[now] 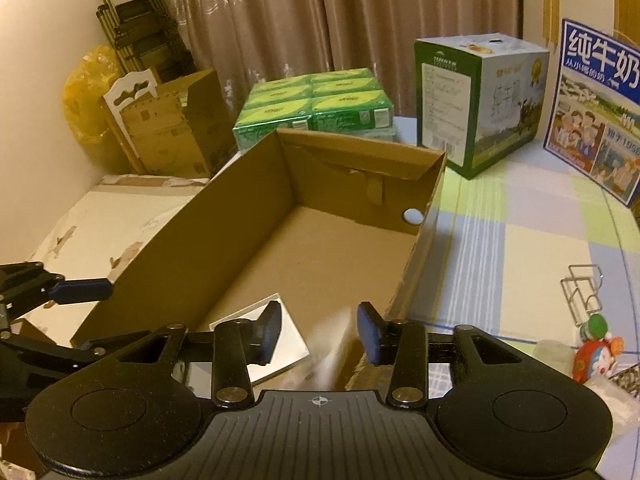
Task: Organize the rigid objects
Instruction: 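Open both grippers to drop the night light and remote into the box, then move both tools from the box toward the items on the table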
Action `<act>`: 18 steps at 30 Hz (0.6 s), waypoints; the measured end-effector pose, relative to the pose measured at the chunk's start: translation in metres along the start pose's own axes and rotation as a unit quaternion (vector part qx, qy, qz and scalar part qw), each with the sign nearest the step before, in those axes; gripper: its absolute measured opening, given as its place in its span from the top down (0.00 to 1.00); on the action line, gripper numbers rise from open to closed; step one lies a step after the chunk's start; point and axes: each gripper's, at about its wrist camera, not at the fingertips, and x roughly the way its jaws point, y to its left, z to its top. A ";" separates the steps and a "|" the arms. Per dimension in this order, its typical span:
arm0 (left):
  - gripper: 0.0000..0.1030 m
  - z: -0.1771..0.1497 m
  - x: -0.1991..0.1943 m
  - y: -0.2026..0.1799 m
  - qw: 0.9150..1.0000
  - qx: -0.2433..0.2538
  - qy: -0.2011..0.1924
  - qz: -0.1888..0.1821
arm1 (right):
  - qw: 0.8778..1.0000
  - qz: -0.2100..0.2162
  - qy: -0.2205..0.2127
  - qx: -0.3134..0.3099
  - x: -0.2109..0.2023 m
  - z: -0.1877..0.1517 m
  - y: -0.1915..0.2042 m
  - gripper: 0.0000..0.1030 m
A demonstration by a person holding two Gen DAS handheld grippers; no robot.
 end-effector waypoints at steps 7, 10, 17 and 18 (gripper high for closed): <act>0.41 -0.002 -0.011 -0.005 1.000 -0.011 -0.009 0.000 | 1.000 0.006 -0.025 0.012 -0.021 0.000 -0.003 0.47; 0.41 -0.003 -0.018 -0.009 1.000 -0.020 -0.013 -0.004 | 0.999 0.007 -0.034 0.019 -0.038 -0.001 -0.004 0.47; 0.41 -0.004 -0.043 -0.025 0.999 -0.032 -0.027 -0.006 | 0.998 0.005 -0.055 0.035 -0.083 -0.013 -0.006 0.47; 0.41 -0.005 -0.048 -0.028 0.999 -0.034 -0.030 -0.005 | 0.998 0.004 -0.057 0.038 -0.090 -0.015 -0.006 0.47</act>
